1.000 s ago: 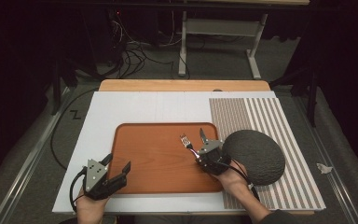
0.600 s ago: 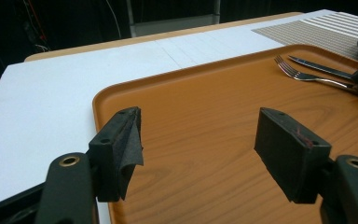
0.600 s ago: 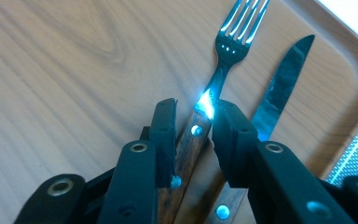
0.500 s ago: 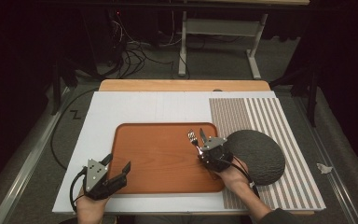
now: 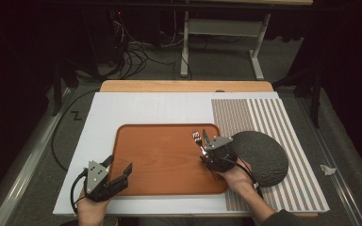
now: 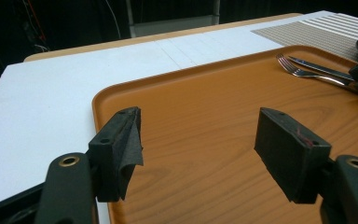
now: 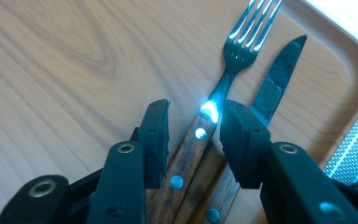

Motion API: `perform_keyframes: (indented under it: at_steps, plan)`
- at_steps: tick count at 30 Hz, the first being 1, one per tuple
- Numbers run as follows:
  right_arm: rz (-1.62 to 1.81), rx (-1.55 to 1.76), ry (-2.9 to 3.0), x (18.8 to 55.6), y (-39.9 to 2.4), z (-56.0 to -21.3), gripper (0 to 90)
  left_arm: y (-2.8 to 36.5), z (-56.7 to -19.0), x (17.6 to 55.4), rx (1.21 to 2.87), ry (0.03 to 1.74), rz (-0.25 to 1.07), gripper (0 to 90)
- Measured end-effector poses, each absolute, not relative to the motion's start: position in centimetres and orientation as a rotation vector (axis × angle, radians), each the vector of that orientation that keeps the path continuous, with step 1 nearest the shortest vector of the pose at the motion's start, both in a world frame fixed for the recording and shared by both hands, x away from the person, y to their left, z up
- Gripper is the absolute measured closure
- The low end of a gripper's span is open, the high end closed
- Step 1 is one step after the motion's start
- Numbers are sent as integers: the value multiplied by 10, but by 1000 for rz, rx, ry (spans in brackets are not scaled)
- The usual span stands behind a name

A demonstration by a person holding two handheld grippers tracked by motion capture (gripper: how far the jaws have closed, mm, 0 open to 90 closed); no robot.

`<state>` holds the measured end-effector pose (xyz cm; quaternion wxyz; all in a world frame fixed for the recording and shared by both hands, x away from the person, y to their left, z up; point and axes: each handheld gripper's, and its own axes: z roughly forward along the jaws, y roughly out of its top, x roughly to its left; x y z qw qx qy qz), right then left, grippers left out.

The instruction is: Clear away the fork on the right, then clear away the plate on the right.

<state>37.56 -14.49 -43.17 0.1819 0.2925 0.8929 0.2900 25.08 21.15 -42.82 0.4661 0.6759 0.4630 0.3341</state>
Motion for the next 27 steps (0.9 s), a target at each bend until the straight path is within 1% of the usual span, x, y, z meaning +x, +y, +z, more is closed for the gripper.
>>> perform_keyframes:
  at_steps: [12, 17, 24, 27]
  plan:
    - [1009, 899, 2477, 369, -166, -421, 523, 213, -428, 251, 1646, 1133, 807, 317]
    - [1071, 908, 2448, 363, -178, -417, 495, 212, -428, 251, 1655, 1124, 807, 317]
    - [1146, 922, 2389, 358, -195, -413, 413, 212, -428, 253, 1656, 1126, 800, 317]
    - [1165, 920, 2370, 352, -205, -413, 413, 212, -428, 253, 1656, 1124, 800, 317]
